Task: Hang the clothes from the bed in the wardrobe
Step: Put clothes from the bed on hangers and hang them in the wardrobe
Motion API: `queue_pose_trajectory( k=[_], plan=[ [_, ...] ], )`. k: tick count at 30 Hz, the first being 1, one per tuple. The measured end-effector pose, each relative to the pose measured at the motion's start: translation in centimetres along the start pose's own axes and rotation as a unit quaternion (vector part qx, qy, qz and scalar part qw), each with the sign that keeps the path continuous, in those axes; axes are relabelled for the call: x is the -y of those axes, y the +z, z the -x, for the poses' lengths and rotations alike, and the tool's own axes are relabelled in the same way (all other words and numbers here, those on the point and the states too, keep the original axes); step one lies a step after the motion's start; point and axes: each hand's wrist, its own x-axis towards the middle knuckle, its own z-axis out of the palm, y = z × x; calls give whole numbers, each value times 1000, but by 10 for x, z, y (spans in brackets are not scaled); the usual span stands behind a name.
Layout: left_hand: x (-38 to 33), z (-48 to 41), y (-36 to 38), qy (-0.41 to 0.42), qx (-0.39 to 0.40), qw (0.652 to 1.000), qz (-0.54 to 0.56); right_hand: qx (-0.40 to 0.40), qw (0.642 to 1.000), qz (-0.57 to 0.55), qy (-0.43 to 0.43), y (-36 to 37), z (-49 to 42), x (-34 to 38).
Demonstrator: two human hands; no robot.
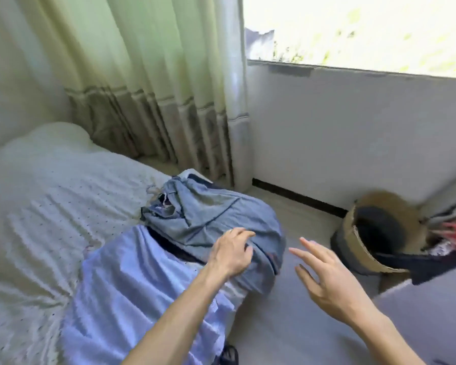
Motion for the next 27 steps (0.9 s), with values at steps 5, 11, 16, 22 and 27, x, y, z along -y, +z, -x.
queue_pose_trajectory(
  k=[5,11,16,22,27],
  plan=[
    [-74,-61,-16,181,30,980,-78,-125,981,5,150,-50,38,-27],
    [-158,-96,-4,375,79,916,-122,-212,908,-6,361,-72,105,-37],
    [-222,-86,17,508,105,842,-150,-283,833,-16,475,-69,167,-22],
    [-281,-40,60,619,158,755,-147,-321,746,-14,584,-49,241,17],
    [-312,11,87,680,191,694,-138,-320,690,-10,649,-39,289,46]
  ],
)
